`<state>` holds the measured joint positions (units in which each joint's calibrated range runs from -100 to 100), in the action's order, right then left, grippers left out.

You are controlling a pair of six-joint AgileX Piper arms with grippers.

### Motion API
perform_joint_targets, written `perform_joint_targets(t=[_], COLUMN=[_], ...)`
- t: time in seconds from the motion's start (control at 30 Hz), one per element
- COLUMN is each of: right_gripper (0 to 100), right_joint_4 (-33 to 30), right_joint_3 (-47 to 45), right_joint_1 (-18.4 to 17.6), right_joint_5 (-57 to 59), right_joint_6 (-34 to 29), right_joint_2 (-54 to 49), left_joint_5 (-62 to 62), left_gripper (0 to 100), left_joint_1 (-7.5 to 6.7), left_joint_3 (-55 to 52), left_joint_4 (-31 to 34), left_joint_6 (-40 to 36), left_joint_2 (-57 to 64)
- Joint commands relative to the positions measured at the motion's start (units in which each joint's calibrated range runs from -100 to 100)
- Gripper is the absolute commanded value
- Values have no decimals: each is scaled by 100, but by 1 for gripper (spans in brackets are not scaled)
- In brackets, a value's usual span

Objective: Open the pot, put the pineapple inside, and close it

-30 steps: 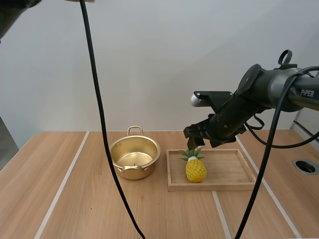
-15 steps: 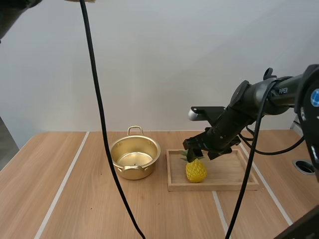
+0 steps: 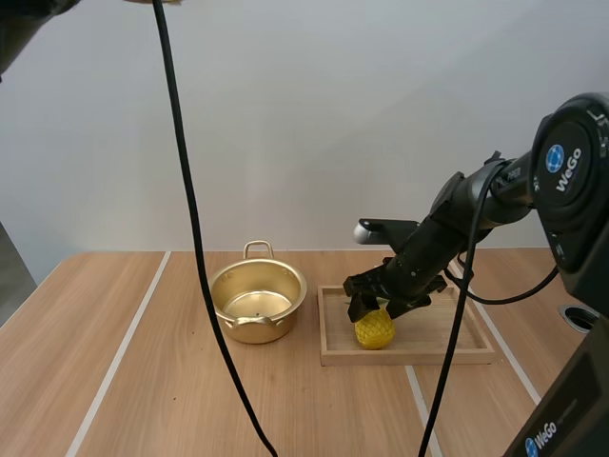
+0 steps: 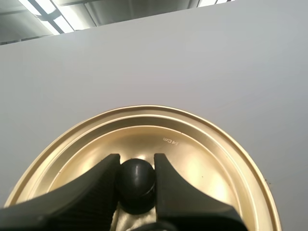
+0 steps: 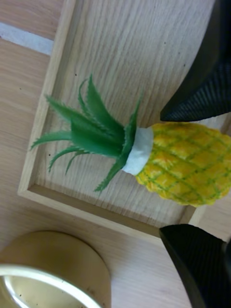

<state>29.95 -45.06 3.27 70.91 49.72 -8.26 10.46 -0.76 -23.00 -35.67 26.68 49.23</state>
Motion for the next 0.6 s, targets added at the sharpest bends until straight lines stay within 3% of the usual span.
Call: perform_joint_targets(t=[0.0,0.47,0.5,0.57], right_gripper=[100,97,85,45], right_joint_4=[35,35,24,24], right_joint_3=[-25,-25,-25,-25], right_joint_1=[24,24,24,24], right_joint_5=[-44,-394,-445,-486], right_joint_6=[100,290,290,290], right_joint_2=[107,537,537,537], left_joint_5=[-83,-83,-83,-83], left_gripper=[0,0,0,0], left_joint_1=[1,1,1,1], left_joint_3=[56,56,56,56], left_joint_4=[-39,-39,-39,-39], left_joint_6=[-39,-39,-39,-39], left_joint_2=[27,27,27,27])
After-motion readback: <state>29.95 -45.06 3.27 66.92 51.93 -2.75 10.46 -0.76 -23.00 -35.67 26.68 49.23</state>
